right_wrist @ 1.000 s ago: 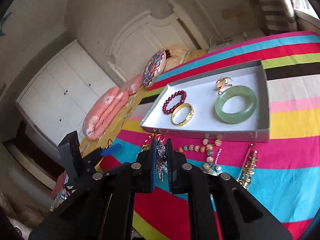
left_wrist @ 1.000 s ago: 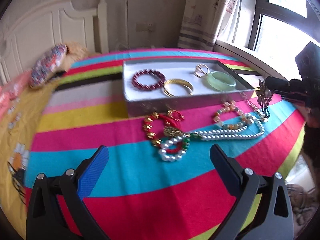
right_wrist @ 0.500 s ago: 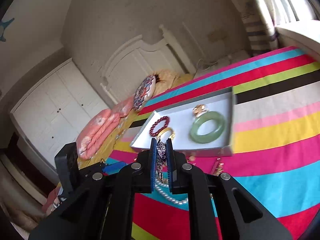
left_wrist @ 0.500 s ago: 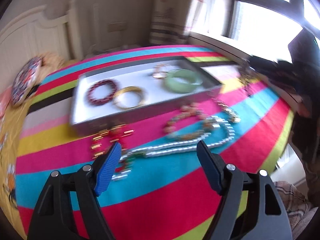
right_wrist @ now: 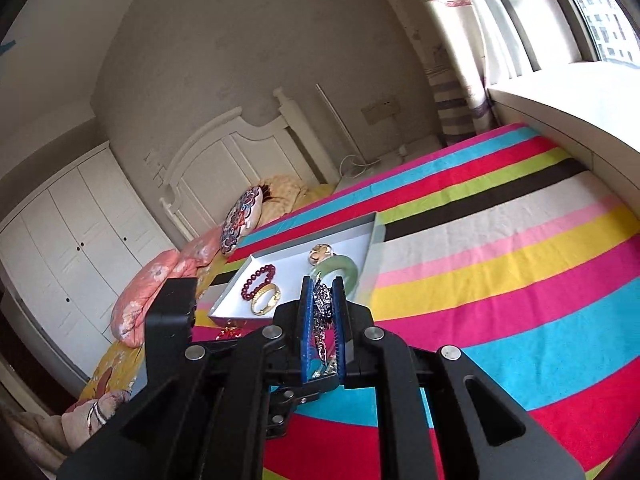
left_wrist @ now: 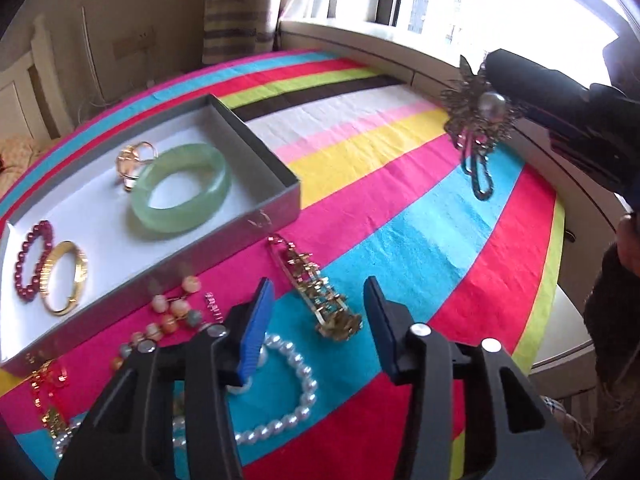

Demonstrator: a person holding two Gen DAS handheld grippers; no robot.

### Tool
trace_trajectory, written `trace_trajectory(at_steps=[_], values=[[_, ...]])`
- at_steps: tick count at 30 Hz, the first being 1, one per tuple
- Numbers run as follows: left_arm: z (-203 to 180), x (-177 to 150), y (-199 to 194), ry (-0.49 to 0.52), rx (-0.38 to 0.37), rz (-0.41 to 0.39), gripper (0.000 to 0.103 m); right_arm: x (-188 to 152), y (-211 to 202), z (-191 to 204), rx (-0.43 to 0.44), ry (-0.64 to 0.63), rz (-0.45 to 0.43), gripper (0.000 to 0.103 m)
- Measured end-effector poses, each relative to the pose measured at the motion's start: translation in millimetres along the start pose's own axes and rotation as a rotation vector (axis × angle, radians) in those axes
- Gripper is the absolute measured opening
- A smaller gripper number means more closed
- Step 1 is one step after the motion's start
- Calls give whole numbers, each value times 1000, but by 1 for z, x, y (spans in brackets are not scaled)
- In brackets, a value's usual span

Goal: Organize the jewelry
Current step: 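Carry the silver ornament over the box with the right tool while the left tool grasps the gold leaf hairpin, then open both tools over the box to drop the ornament and hairpin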

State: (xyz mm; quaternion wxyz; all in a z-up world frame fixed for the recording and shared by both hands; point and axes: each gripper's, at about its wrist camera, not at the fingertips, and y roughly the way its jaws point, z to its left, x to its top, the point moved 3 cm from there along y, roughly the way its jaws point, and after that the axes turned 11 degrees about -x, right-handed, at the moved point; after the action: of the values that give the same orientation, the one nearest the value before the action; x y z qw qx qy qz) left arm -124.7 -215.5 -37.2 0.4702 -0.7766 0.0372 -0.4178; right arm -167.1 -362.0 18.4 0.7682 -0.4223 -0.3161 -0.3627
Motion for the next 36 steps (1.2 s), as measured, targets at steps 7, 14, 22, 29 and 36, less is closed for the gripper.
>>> trace_trajectory(at_steps=[7, 14, 22, 29, 36], values=[[-17, 1, -4, 74, 49, -31, 20, -6, -5, -16, 6, 33, 1, 10], [2, 10, -40, 56, 115, -107, 20, -6, 7, -5, 28, 32, 27, 10], [111, 28, -83, -127, 197, -138, 20, 7, 78, 57, 103, -43, 136, 10], [186, 57, -81, -237, 217, -91, 20, 2, 170, 92, 106, -22, 309, 10], [214, 64, -54, -262, 225, -33, 20, -5, 211, 121, 51, -130, 380, 10]])
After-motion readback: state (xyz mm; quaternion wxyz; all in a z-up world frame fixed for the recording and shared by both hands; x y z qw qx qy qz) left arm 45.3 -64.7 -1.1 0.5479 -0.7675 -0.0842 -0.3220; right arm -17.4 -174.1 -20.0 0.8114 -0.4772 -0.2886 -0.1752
